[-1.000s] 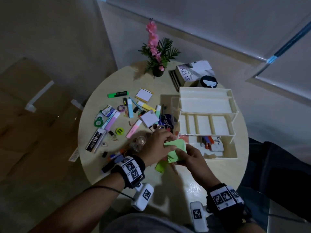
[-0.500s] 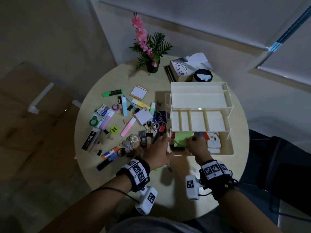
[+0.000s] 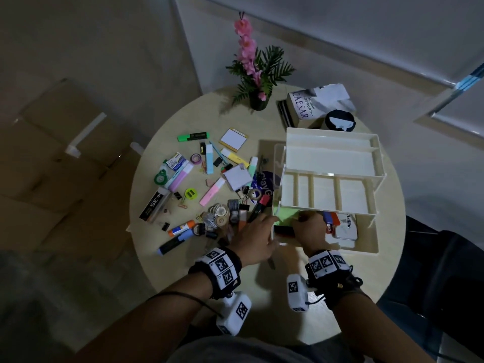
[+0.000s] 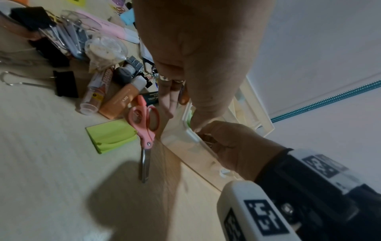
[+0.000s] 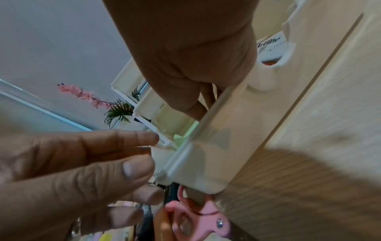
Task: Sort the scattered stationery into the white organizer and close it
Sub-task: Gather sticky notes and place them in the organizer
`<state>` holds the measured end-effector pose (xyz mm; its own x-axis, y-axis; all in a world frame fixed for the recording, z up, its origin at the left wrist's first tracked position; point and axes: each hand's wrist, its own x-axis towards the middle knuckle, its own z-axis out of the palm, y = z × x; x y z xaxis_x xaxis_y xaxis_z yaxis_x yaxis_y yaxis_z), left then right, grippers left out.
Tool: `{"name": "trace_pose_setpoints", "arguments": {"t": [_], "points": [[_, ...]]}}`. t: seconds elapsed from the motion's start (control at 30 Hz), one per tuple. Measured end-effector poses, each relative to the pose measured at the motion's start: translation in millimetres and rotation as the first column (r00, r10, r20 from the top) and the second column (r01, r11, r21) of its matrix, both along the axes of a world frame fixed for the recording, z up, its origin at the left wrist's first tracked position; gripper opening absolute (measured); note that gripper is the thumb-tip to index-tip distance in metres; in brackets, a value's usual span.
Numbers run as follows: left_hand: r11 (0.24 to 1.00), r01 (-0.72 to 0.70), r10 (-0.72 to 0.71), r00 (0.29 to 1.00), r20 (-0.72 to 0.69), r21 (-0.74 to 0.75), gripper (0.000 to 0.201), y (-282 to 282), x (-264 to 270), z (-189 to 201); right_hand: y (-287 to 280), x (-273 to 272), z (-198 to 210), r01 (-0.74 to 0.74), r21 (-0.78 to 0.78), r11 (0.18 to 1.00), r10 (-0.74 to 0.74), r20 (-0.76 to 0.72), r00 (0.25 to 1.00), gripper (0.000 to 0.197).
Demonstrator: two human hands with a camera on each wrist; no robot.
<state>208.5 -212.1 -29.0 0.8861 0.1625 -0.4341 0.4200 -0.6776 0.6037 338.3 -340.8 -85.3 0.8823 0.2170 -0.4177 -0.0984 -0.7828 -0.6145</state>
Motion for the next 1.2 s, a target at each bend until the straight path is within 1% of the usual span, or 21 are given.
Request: {"name": "trace_pose_setpoints", "arguments": {"t": [0.07, 0.13, 0.2, 0.23, 0.3, 0.33, 0.4, 0.43, 0.47, 0.53, 0.6, 0.63, 0.67, 0.73, 0.8, 0.87, 0.9, 1.03, 1.1, 1.2], "points": [[1.000, 0.015, -0.015, 1.000, 0.002, -0.005, 0.063, 3, -2, 1, 1, -2, 4, -0.038, -0.016, 0.999, 0.038, 0.021, 0.999, 0.009], [0.999, 0.025, -0.025, 1.000, 0.002, -0.025, 0.063, 10, -5, 1, 3, -3, 11, -0.073, -0.049, 0.996, 0.074, 0.007, 0.997, 0.007], [0.998, 0.019, -0.018, 1.000, 0.023, -0.067, 0.063, 22, -11, 0, 4, -7, 26, -0.173, -0.143, 0.974, 0.175, -0.002, 0.985, 0.012], [0.996, 0.006, -0.003, 0.999, 0.043, -0.084, 0.062, 30, -15, -1, 4, -10, 34, -0.253, -0.215, 0.943, 0.257, -0.011, 0.966, 0.017], [0.991, -0.051, 0.062, 0.994, 0.085, -0.125, 0.058, 50, -22, -1, 5, -15, 61, -0.413, -0.366, 0.834, 0.426, -0.049, 0.903, 0.025], [0.985, -0.090, 0.106, 0.989, 0.104, -0.151, 0.055, 60, -26, 0, 9, -16, 77, -0.473, -0.410, 0.780, 0.484, -0.083, 0.871, 0.027], [0.973, -0.154, 0.179, 0.974, 0.138, -0.174, 0.048, 82, -34, 0, 28, -14, 105, -0.582, -0.379, 0.719, 0.576, -0.143, 0.805, 0.031], [0.970, -0.175, 0.200, 0.970, 0.142, -0.172, 0.046, 92, -39, -1, 42, -14, 115, -0.611, -0.333, 0.718, 0.603, -0.142, 0.785, 0.032], [0.967, -0.192, 0.216, 0.967, 0.136, -0.169, 0.043, 102, -43, -2, 60, -13, 123, -0.610, -0.290, 0.738, 0.606, -0.113, 0.787, 0.033], [0.957, -0.226, 0.250, 0.961, 0.122, -0.182, 0.039, 118, -51, -5, 98, -8, 122, -0.553, -0.213, 0.806, 0.568, 0.011, 0.823, 0.030], [0.948, -0.241, 0.271, 0.954, 0.127, -0.208, 0.035, 133, -60, -4, 135, -3, 97, -0.506, -0.157, 0.848, 0.524, 0.112, 0.844, 0.028], [0.948, -0.235, 0.266, 0.956, 0.125, -0.215, 0.032, 141, -66, -3, 150, 0, 81, -0.496, -0.164, 0.852, 0.518, 0.134, 0.845, 0.026], [0.952, -0.220, 0.250, 0.961, 0.122, -0.215, 0.030, 148, -72, -2, 164, 1, 66, -0.480, -0.176, 0.859, 0.504, 0.135, 0.853, 0.030], [0.958, -0.190, 0.220, 0.968, 0.124, -0.213, 0.025, 163, -87, -2, 185, 2, 40, -0.431, -0.178, 0.885, 0.450, 0.087, 0.889, 0.052], [0.956, -0.192, 0.222, 0.968, 0.120, -0.223, 0.020, 182, -101, -3, 197, -2, 22, -0.396, -0.200, 0.896, 0.420, 0.097, 0.902, 0.071], [0.953, -0.208, 0.234, 0.967, 0.100, -0.221, 0.020, 200, -113, -5, 202, -6, 6, -0.393, -0.244, 0.887, 0.436, 0.162, 0.885, 0.084], [0.950, -0.216, 0.240, 0.967, 0.086, -0.224, 0.022, 209, -119, -5, 203, -8, 0, -0.389, -0.263, 0.883, 0.444, 0.199, 0.874, 0.087], [0.944, -0.228, 0.256, 0.962, 0.093, -0.239, 0.023, 243, -125, -14, 206, -13, -9, -0.353, -0.327, 0.877, 0.455, 0.328, 0.828, 0.082], [0.940, -0.228, 0.260, 0.960, 0.100, -0.253, 0.022, 255, -119, -19, 210, -15, -9, -0.349, -0.349, 0.870, 0.466, 0.350, 0.812, 0.084], [0.943, -0.214, 0.249, 0.961, 0.117, -0.255, 0.024, 268, -98, -18, 211, -19, -4, -0.343, -0.358, 0.868, 0.466, 0.351, 0.812, 0.087]]}}
